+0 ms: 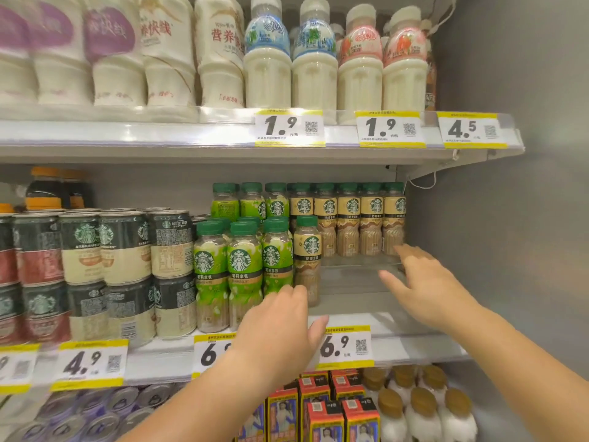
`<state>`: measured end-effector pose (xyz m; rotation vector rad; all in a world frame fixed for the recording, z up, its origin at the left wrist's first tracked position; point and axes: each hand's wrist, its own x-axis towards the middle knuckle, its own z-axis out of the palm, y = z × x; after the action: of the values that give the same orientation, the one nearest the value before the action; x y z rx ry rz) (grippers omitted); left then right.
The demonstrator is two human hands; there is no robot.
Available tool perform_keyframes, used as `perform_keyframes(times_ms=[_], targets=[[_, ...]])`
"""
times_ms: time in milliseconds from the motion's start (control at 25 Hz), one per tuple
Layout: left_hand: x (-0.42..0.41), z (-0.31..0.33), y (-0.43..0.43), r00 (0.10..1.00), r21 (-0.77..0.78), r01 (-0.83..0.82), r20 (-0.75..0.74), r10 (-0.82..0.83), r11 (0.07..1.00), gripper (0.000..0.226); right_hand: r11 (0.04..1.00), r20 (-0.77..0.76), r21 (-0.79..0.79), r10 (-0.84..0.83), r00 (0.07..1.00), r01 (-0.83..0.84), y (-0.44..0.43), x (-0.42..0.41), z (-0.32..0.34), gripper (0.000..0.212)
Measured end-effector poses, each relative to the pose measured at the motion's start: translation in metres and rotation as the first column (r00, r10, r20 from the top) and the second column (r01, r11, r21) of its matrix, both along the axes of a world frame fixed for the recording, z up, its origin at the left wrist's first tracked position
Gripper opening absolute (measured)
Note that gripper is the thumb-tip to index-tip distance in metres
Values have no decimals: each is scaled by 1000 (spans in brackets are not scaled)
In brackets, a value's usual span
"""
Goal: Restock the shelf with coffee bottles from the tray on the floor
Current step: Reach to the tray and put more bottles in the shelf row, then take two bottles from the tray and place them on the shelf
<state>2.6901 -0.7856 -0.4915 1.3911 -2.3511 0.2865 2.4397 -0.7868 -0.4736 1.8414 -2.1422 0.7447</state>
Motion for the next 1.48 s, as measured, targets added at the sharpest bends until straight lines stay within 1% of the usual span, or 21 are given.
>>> perform_keyframes(times_ms=[80,160,280,360,440,480,560,640,840,1040,1080,1160,1240,1360,1400,1480], targets=[[17,-5,5,999,-34,31,42,-29,999,47,1000,-53,3,-8,999,8,20,19,-13,71],[37,-15,10,993,-100,89,85,-81,991,51,1000,-67,16,-20,998,21,42,40,-32,72],[69,-43,21,976,-169,192,133,-171,967,68,999,-119,29,-37,992,40,77,69,-70,74],[87,-68,33,972,-159,212,137,-191,964,75,997,-171,40,-63,983,71,99,86,-96,77],[102,-96,47,971,-148,229,109,-214,962,77,996,-217,23,-75,973,81,119,100,-125,82],[110,-114,55,966,-140,249,102,-236,958,77,996,-224,31,-75,972,84,130,108,-141,81],[122,-151,66,953,-118,298,97,-287,947,78,991,-248,77,-87,965,109,151,121,-177,76],[131,-188,77,942,-84,330,91,-323,940,77,983,-271,135,-87,959,128,172,133,-213,76],[154,-281,103,928,68,369,31,-372,927,83,946,-268,292,-58,962,139,226,152,-291,83],[177,-380,133,940,287,335,-39,-339,897,85,883,-177,466,29,984,58,240,151,-375,88],[179,-398,138,944,348,319,-34,-329,882,87,868,-145,495,34,989,42,241,152,-391,86],[185,-436,148,960,467,258,-25,-279,845,90,834,-75,552,31,997,15,245,154,-428,75],[187,-471,156,970,590,216,-36,-241,778,88,786,5,617,46,999,-39,251,152,-464,69],[182,-512,163,985,766,168,-102,-141,620,74,726,140,676,40,989,-125,258,147,-508,63],[178,-523,162,987,802,159,-116,-112,575,69,710,176,687,39,984,-151,260,145,-517,62],[167,-545,154,992,834,125,-98,-80,537,61,675,255,709,21,967,-202,260,143,-530,66]])
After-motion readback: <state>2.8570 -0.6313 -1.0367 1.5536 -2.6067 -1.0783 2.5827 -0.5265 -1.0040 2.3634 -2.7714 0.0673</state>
